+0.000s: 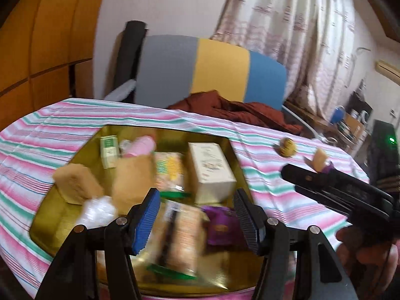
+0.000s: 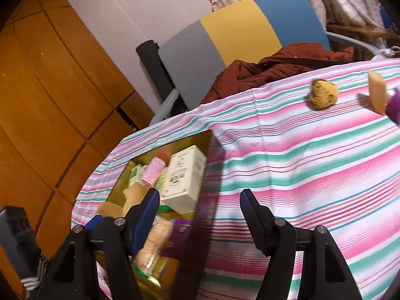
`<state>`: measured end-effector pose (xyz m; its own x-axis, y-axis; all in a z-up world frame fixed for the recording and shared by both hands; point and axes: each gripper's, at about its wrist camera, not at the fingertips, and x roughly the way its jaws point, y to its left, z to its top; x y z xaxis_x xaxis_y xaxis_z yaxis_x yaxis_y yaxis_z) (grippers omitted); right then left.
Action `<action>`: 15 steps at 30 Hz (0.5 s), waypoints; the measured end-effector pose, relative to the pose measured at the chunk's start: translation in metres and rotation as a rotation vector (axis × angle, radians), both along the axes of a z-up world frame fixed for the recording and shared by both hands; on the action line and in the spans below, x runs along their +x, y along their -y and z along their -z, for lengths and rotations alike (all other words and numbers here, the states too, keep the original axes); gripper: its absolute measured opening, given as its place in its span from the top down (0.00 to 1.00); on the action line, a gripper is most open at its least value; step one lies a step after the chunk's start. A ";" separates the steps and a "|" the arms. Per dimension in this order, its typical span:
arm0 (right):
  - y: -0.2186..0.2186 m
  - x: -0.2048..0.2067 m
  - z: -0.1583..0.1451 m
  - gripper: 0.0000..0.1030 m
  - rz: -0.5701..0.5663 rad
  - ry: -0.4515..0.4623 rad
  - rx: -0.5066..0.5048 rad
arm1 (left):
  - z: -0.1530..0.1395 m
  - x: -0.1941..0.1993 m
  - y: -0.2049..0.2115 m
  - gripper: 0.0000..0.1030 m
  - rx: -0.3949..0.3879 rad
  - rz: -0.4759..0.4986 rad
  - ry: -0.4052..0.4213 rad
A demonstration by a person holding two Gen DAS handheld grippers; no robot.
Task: Organize objects
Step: 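Withdraw both tools from tray toward white foam bar and purple packet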
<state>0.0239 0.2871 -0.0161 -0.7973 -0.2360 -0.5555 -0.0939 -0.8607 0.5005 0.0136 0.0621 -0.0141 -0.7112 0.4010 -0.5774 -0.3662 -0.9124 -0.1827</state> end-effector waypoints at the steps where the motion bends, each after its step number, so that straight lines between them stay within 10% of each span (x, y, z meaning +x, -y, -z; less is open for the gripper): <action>1: -0.005 0.002 0.002 0.34 0.008 0.006 0.002 | 0.000 0.003 -0.006 0.40 -0.001 0.018 0.001; 15: -0.081 0.032 0.033 0.33 0.135 0.100 0.050 | 0.005 0.042 -0.096 0.39 -0.050 0.273 0.038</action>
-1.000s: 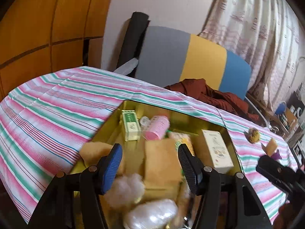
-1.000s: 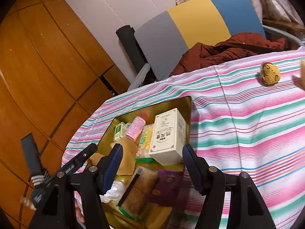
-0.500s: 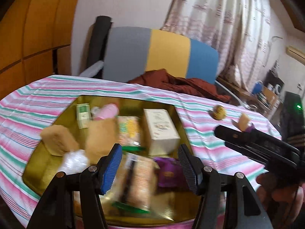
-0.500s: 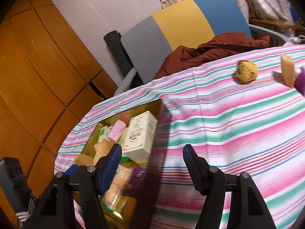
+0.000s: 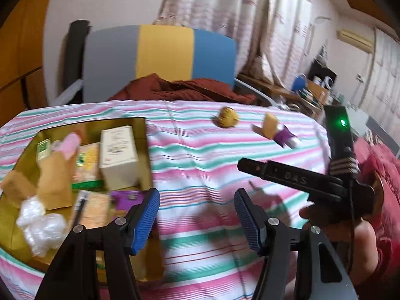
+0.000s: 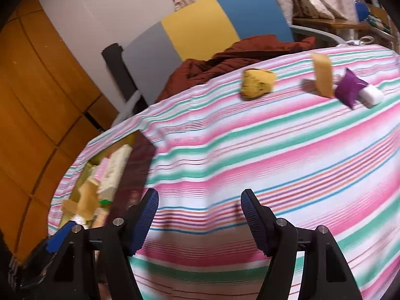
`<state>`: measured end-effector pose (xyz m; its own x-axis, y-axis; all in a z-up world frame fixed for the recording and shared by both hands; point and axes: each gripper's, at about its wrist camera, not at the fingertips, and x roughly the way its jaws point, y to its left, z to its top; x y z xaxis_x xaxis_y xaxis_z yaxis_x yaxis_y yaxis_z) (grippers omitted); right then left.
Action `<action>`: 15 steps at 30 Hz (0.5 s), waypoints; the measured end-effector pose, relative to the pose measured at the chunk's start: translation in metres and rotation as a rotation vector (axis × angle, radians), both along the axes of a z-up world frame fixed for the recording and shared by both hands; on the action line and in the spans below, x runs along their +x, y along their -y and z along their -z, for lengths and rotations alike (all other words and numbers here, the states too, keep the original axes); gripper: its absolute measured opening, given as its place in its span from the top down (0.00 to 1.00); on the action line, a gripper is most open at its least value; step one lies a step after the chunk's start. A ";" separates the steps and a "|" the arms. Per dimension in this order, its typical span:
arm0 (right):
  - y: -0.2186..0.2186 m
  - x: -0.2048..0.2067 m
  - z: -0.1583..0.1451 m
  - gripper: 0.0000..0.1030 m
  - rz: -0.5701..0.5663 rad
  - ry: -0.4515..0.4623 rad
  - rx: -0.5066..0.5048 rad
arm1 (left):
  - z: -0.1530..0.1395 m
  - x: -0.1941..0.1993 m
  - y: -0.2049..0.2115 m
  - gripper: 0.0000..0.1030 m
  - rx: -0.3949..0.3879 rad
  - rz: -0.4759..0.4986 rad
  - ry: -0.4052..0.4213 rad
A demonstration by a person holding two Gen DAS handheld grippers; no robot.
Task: Organize objects
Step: 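Withdraw both tools from tray toward white foam bar and purple packet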
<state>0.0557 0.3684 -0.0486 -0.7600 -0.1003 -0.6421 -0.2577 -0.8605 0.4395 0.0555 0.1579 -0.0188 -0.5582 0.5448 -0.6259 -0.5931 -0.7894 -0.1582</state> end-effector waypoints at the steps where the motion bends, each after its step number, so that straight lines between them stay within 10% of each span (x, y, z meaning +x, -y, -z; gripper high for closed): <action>1: -0.008 0.003 0.002 0.33 0.013 0.006 0.007 | 0.001 0.001 -0.006 0.39 -0.005 0.015 0.005; 15: -0.126 0.039 0.010 0.32 0.228 0.066 0.109 | 0.024 0.013 -0.073 0.39 -0.072 0.162 0.064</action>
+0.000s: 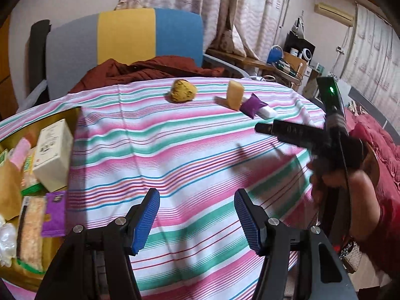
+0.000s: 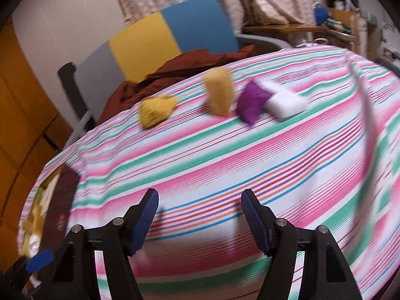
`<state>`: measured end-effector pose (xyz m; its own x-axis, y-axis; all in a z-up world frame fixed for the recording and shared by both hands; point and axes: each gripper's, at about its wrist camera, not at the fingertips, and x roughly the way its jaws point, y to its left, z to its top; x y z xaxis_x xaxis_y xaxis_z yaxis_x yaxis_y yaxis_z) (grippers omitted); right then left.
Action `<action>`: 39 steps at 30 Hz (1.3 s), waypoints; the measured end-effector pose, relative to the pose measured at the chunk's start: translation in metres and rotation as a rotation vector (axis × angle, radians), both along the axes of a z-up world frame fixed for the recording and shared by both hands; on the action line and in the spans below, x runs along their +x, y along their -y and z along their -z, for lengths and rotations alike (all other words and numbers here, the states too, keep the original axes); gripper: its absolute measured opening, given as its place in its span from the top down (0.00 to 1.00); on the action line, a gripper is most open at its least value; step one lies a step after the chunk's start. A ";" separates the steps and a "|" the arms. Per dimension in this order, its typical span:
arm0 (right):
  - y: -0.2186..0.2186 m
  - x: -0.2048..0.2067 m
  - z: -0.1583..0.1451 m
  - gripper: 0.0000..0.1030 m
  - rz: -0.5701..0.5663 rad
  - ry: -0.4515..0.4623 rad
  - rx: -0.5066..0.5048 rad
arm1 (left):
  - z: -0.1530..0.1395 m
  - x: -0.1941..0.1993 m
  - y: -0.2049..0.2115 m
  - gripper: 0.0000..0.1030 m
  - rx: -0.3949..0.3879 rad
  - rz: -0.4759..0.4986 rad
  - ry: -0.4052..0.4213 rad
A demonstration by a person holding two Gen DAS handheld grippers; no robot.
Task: Organize objects
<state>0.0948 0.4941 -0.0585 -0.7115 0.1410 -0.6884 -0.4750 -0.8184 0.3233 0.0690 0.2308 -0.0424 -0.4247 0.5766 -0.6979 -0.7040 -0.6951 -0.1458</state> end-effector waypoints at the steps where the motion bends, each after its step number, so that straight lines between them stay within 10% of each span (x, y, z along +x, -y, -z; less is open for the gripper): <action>1: -0.010 0.000 -0.001 0.32 0.016 0.009 0.013 | 0.002 0.000 -0.004 0.39 -0.007 0.005 0.007; 16: -0.135 -0.052 -0.002 0.29 0.097 0.153 0.156 | 0.013 0.004 -0.023 0.39 -0.037 0.019 0.045; 25: -0.142 -0.090 0.015 0.24 -0.007 0.222 0.194 | 0.015 0.001 -0.030 0.39 -0.050 0.027 0.052; 32: -0.134 -0.083 0.013 0.39 -0.009 0.214 0.210 | 0.009 -0.004 -0.048 0.39 -0.041 0.055 0.042; 39: -0.139 -0.032 0.010 0.39 0.206 0.162 0.172 | 0.003 -0.016 -0.090 0.39 -0.048 0.117 0.015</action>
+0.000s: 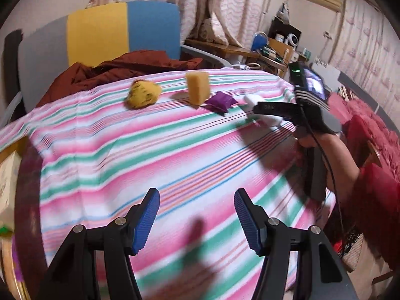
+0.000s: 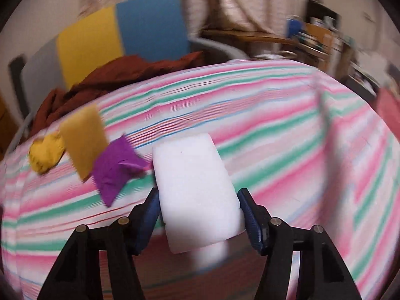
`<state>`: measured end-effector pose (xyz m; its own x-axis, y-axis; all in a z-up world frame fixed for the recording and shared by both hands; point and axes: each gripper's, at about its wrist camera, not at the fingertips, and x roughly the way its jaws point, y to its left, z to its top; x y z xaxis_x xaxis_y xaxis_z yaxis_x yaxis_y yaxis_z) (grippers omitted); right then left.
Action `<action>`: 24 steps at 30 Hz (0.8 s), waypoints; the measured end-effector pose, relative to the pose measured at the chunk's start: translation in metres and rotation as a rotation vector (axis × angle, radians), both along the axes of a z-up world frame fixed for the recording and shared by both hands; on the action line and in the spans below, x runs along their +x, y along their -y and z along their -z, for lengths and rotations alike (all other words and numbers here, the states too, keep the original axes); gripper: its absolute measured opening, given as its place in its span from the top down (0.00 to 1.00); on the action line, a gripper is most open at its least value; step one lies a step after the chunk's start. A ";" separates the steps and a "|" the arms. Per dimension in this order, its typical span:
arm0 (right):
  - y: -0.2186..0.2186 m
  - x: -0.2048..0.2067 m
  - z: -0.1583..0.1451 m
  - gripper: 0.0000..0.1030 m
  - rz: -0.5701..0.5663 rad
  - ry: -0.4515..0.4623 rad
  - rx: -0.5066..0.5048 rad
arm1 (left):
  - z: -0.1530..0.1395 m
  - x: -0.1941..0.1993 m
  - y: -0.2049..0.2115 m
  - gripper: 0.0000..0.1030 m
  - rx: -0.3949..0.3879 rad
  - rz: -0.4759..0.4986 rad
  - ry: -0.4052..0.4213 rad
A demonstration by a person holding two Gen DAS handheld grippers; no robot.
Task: Organize objects
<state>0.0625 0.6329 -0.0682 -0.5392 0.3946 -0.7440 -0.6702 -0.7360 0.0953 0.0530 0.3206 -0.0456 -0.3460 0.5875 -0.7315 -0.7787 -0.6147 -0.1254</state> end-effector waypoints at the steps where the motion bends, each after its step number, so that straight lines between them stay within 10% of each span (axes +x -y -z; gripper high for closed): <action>1: -0.004 0.008 -0.001 0.39 0.042 -0.021 -0.003 | 0.001 -0.001 -0.007 0.39 -0.003 0.011 -0.003; 24: -0.014 0.037 0.007 0.37 0.163 -0.152 -0.048 | 0.027 -0.083 -0.212 0.39 -0.145 0.197 -0.166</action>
